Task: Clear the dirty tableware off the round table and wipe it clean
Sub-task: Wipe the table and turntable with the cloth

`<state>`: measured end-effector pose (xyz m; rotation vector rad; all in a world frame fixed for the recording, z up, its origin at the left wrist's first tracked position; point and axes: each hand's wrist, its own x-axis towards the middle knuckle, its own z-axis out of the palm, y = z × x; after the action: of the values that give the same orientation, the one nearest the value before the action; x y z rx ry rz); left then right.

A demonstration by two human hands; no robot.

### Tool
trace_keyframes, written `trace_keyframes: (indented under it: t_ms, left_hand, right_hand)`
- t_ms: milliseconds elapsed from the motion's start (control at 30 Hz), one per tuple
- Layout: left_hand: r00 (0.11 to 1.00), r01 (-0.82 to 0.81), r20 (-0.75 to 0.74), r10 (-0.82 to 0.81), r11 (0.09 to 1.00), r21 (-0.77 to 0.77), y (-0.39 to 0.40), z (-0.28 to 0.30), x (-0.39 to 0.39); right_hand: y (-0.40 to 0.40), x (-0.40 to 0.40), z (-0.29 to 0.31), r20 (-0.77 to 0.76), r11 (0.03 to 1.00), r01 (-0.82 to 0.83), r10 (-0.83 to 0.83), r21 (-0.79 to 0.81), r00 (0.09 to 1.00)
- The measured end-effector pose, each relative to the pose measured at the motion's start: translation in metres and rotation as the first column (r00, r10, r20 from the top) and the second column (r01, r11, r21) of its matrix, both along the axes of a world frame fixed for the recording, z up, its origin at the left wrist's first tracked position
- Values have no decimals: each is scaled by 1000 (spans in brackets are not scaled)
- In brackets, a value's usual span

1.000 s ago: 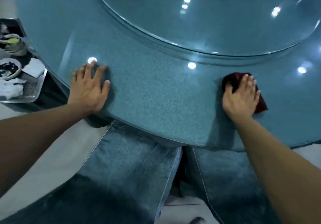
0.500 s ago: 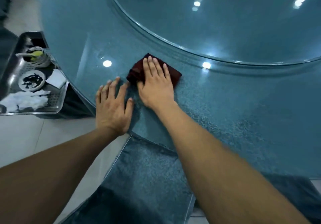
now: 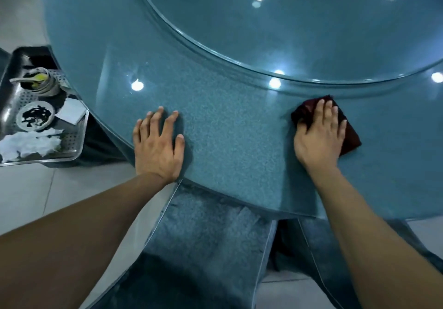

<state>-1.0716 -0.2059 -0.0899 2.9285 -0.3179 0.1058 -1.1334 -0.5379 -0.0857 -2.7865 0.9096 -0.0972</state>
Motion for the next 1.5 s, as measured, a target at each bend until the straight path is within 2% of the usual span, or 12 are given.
trace_keyframes:
  t_ms: [167,333,400,533,633,733,933,1100,1167,1267,1433,1500]
  left_hand:
    - [1000,5,7,-4,999,-42,3,-1,-1]
    - [1000,13,1,-13,998,-58,3,-3,0]
    - [1000,26,-4,-26,998,-53,3,-3,-1]
    - [999,18,-35,-19,999,-30,2,-1,-1]
    - [1000,19,-22,-20,1000,-9,1,-3,-1]
    - [1000,21,-23,-21,1000,23,1,-4,-1]
    - [984,167,-77,-162,983,70,25,11,13]
    - [900,432,-103,-424,900,62,81,37,56]
    - [916,396,-96,-389,916,65,101,36,70]
    - [939,343,-54,-341,938,49,130,29,98]
    - [967,256,22,-256,967,-2,170,21,188]
    - [974,219,58,-217,975,-28,193,15,233]
  right_hand:
    - [143,28,-1,17,923,-383,384,-41,923]
    - [194,27,2,-3,877,-479,480,13,878]
    - [174,7,1,-18,910,-415,415,7,909]
    - [98,-67,-5,-9,998,-56,56,-7,998]
    - [67,-106,-3,-24,989,145,-145,2,989]
    - [99,-90,-5,-3,970,242,-242,-19,970]
    - [251,-23,-3,61,989,-145,146,-19,987]
    - [244,-26,4,30,952,-305,305,21,952]
    - [211,-41,1,11,977,-215,215,9,977]
    - [152,-50,-2,42,989,144,-145,21,989]
    - [138,8,-2,13,841,538,-539,66,842]
    - [152,50,-2,7,821,567,-569,64,822]
